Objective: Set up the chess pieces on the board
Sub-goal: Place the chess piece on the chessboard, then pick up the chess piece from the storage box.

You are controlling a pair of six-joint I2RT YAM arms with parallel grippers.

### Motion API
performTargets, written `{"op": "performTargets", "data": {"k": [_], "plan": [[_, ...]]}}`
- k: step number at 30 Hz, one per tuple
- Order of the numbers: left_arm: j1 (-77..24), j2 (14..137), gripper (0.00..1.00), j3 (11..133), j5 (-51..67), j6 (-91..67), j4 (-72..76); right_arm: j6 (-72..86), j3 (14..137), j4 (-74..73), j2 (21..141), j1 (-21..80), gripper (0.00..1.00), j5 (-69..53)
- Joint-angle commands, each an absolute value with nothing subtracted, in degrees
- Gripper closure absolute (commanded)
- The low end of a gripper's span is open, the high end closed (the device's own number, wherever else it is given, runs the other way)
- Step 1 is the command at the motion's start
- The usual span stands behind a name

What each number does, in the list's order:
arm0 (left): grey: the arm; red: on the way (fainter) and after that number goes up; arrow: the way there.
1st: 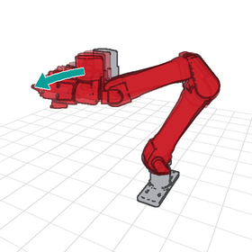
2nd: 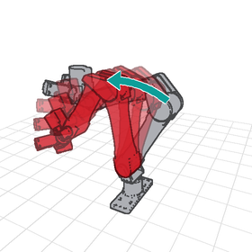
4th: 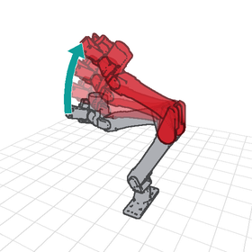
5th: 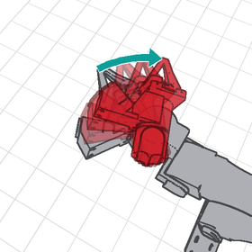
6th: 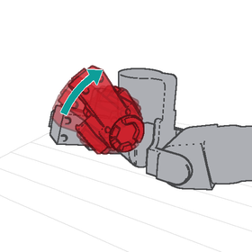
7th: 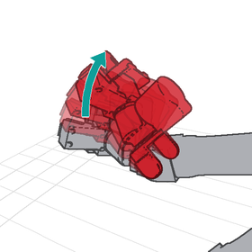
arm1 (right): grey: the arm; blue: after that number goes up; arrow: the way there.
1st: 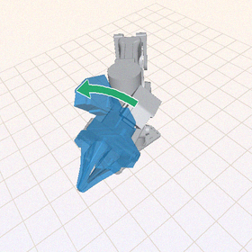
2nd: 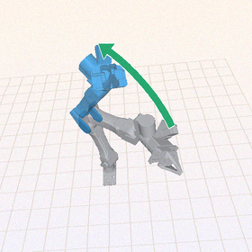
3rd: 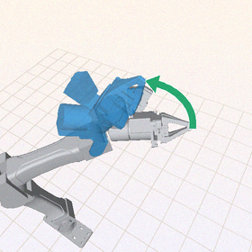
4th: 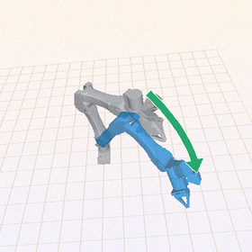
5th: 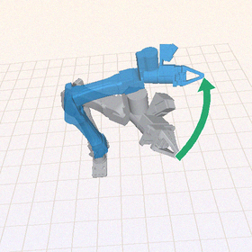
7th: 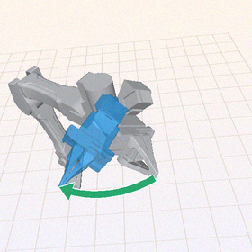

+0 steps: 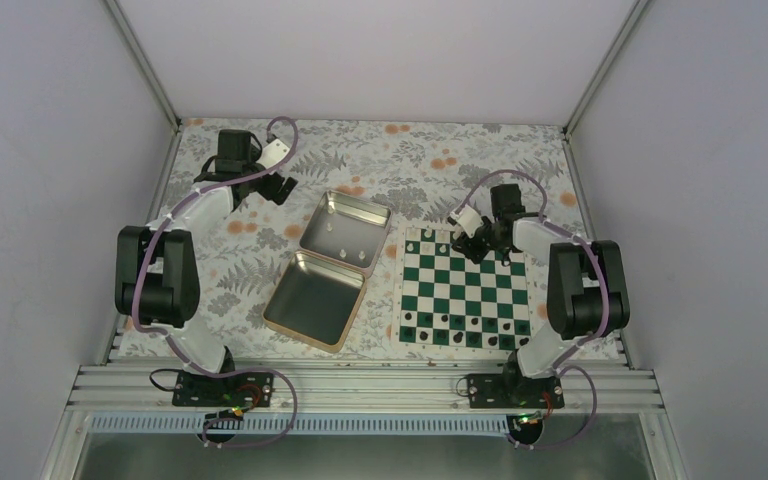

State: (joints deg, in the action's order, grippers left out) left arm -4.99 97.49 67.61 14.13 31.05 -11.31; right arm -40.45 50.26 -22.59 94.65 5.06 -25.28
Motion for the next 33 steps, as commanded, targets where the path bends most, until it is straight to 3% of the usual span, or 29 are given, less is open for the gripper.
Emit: {"op": "performTargets", "data": {"k": [1,14,22,33], "plan": [[-5.09,98.61,0.0,68.07,14.85,31.24,-10.62,-41.38,51.63,-21.37,94.93,4.52,0.85,-25.56],[-5.07,98.37,0.0,68.09,15.05,31.46,-10.85,-41.31,53.77,-25.9,91.15,5.04,0.79,-26.76],[-5.11,97.47,0.0,67.82,15.28,31.57,-10.8,-40.43,62.29,-32.73,88.29,9.34,0.73,-28.19],[-4.64,96.07,0.0,67.98,13.63,31.37,-11.24,-38.81,91.85,-36.12,111.14,27.22,0.68,-28.84]]}}
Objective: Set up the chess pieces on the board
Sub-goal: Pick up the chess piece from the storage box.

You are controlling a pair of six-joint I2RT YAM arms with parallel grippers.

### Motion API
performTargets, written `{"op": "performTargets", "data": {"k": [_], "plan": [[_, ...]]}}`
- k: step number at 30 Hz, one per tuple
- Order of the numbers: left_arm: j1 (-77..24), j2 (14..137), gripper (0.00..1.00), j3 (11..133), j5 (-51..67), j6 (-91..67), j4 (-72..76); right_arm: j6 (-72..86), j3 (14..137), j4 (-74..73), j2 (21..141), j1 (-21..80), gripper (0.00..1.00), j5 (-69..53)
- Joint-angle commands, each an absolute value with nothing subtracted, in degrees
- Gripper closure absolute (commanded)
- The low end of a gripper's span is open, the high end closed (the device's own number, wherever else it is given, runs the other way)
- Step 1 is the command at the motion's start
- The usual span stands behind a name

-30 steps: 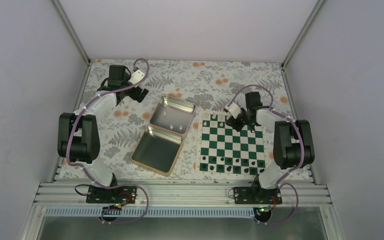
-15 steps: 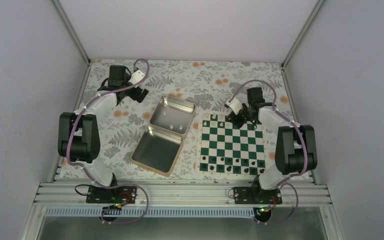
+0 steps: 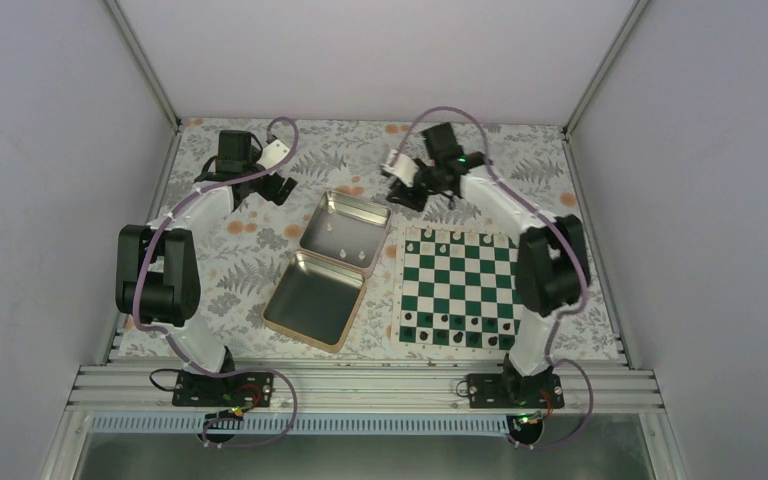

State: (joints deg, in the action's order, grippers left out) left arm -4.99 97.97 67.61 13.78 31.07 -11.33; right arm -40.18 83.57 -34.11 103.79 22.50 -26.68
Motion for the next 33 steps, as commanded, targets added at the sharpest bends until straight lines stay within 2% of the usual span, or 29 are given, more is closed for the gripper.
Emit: {"op": "performTargets", "data": {"k": [1,11,20,33], "plan": [[-4.66,95.98,0.0,68.07,13.81,31.33,-11.4,-38.68,94.6,-36.26,113.62,28.32,0.68,-29.3],[-4.5,95.97,0.0,67.9,15.29,31.55,-11.69,-37.69,106.48,-33.72,129.98,35.86,0.63,-30.0],[-4.53,96.18,0.0,67.8,16.51,31.44,-11.51,-36.89,107.17,-31.54,133.51,37.3,0.59,-29.81],[-4.08,95.47,0.0,67.29,16.69,31.42,-11.36,-37.3,110.53,-32.25,136.96,38.2,0.58,-30.41]]}}
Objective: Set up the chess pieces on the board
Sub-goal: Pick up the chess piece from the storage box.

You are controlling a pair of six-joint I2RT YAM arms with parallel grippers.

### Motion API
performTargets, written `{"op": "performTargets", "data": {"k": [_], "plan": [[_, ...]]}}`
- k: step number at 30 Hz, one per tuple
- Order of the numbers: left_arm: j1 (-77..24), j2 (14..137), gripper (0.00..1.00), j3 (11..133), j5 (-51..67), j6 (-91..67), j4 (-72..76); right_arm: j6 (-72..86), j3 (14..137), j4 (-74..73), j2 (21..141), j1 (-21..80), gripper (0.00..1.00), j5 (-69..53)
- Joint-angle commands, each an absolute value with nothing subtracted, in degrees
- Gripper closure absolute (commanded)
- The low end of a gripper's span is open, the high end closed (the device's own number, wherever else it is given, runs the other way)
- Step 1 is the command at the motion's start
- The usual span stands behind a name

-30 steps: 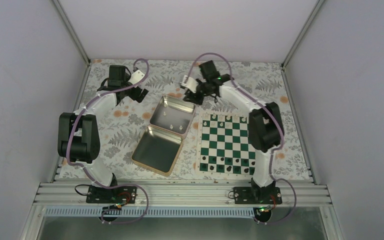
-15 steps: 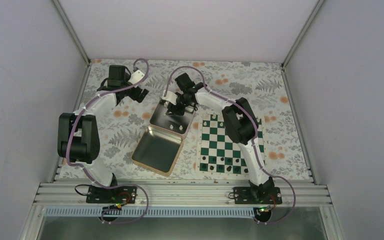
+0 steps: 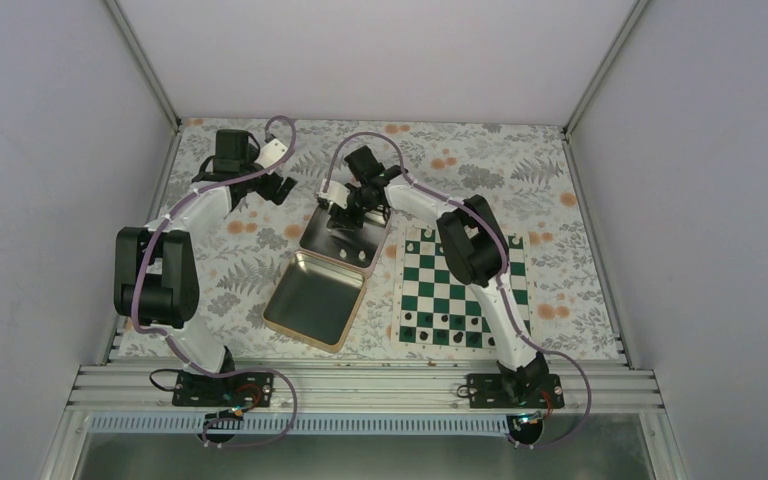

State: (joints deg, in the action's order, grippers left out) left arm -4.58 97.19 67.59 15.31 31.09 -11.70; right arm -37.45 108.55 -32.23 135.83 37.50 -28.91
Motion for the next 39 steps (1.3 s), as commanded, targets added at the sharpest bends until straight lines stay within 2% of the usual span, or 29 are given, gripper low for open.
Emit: {"op": "performTargets", "data": {"k": [1,6,15,20,29,39], "plan": [[-4.05,95.48,0.0,67.28,16.72,31.45,-11.3,-37.21,110.4,-32.07,136.98,38.15,0.58,-30.41],[-3.97,95.63,0.0,67.35,16.85,31.55,-11.35,-37.37,110.97,-32.42,137.84,38.56,0.66,-30.76],[-3.78,95.71,0.0,67.24,17.4,31.55,-11.42,-38.38,111.26,-33.86,138.36,39.0,0.73,-31.15],[-3.69,95.71,0.0,67.32,17.47,31.48,-11.31,-38.57,110.95,-33.86,137.48,39.03,0.84,-31.02],[-3.69,95.8,0.0,67.79,17.34,31.55,-11.58,-39.18,106.44,-32.96,129.79,38.94,0.94,-29.36],[-3.69,95.19,0.0,68.3,16.34,31.55,-11.93,-37.98,95.18,-33.02,112.92,35.33,0.94,-26.49]]}}
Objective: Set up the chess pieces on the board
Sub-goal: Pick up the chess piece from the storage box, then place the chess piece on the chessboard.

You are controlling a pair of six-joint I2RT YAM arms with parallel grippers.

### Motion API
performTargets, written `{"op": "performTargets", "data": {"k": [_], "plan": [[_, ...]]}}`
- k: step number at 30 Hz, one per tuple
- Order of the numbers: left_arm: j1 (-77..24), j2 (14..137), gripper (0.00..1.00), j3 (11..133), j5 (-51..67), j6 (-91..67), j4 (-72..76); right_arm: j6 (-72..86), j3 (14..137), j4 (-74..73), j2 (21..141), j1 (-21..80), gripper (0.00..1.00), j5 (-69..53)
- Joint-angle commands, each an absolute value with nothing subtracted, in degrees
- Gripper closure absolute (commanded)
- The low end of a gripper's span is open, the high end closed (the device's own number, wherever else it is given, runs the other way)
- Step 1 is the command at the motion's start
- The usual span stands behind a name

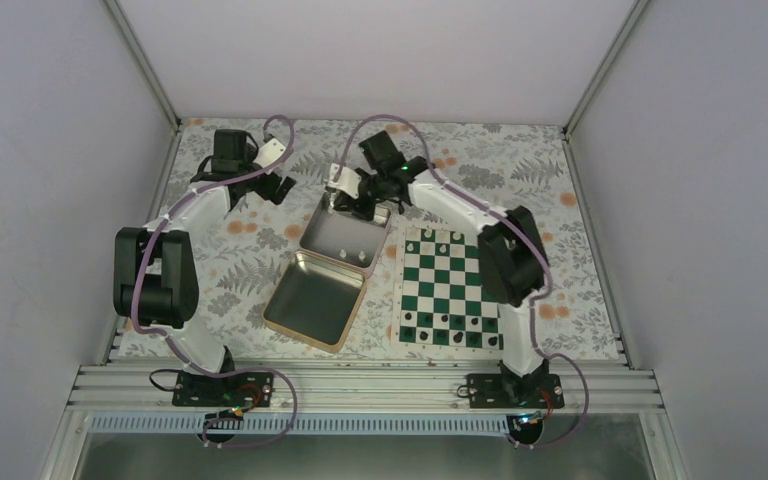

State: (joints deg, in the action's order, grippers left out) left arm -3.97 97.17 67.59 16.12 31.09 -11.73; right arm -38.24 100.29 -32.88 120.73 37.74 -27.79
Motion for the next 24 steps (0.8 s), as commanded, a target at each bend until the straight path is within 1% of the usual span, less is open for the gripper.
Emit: {"op": "performTargets", "data": {"k": [1,5,13,18,24], "plan": [[-3.71,95.19,0.0,68.37,16.19,31.54,-11.86,-37.83,93.11,-33.14,111.08,34.24,0.94,-26.23],[-3.69,95.44,0.0,68.2,15.7,31.58,-11.78,-36.73,82.93,-32.4,102.2,28.56,0.94,-25.47],[-3.91,97.57,0.0,70.05,15.33,31.54,-13.02,-37.57,60.18,-29.79,85.11,13.23,0.94,-25.01],[-4.2,98.33,0.0,70.78,13.99,31.63,-13.31,-39.51,51.23,-29.57,79.42,6.23,0.94,-26.04],[-4.56,98.19,0.0,70.7,13.47,31.72,-13.4,-41.26,46.46,-27.82,79.29,1.85,0.93,-26.75]]}}
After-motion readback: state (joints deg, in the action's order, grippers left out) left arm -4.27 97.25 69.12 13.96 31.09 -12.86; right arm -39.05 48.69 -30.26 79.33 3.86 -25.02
